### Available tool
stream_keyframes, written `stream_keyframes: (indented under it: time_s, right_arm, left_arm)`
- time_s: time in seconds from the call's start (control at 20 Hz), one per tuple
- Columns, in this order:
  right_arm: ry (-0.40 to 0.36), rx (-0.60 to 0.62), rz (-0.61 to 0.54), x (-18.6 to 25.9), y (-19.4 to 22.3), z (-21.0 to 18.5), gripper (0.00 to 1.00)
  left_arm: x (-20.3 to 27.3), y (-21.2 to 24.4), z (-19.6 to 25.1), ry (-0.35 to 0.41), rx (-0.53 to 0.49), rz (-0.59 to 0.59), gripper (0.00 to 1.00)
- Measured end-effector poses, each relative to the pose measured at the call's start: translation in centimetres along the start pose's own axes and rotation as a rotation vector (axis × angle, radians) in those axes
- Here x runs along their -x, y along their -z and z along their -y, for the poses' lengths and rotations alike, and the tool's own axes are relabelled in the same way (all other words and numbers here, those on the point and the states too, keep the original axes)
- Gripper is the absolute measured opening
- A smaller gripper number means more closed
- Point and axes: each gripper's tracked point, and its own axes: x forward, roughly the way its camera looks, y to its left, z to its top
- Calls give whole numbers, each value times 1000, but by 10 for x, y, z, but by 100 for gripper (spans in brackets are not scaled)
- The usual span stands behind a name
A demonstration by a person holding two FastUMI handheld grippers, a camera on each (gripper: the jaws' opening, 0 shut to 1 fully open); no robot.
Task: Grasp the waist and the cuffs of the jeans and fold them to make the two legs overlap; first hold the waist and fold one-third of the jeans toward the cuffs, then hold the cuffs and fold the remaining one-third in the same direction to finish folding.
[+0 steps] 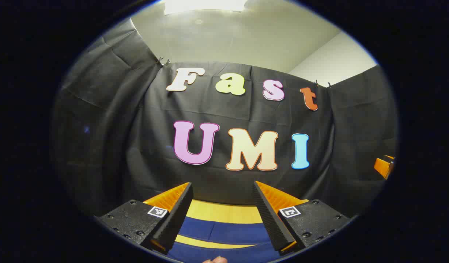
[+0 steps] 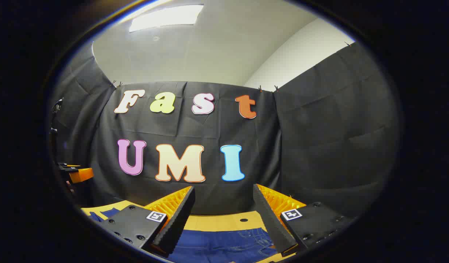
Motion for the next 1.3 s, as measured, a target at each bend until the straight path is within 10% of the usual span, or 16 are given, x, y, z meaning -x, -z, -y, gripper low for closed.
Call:
stream_keyframes:
  time_s: [0.85,1.3]
  right_arm:
    - [-64,-43,-21,-8,16,-19,99]
    - [-80,-39,-84,-15,50,-43,96]
  left_arm:
    - [20,23,-12,14,-125,-45,93]
    - [48,96,-89,33,-482,-224,96]
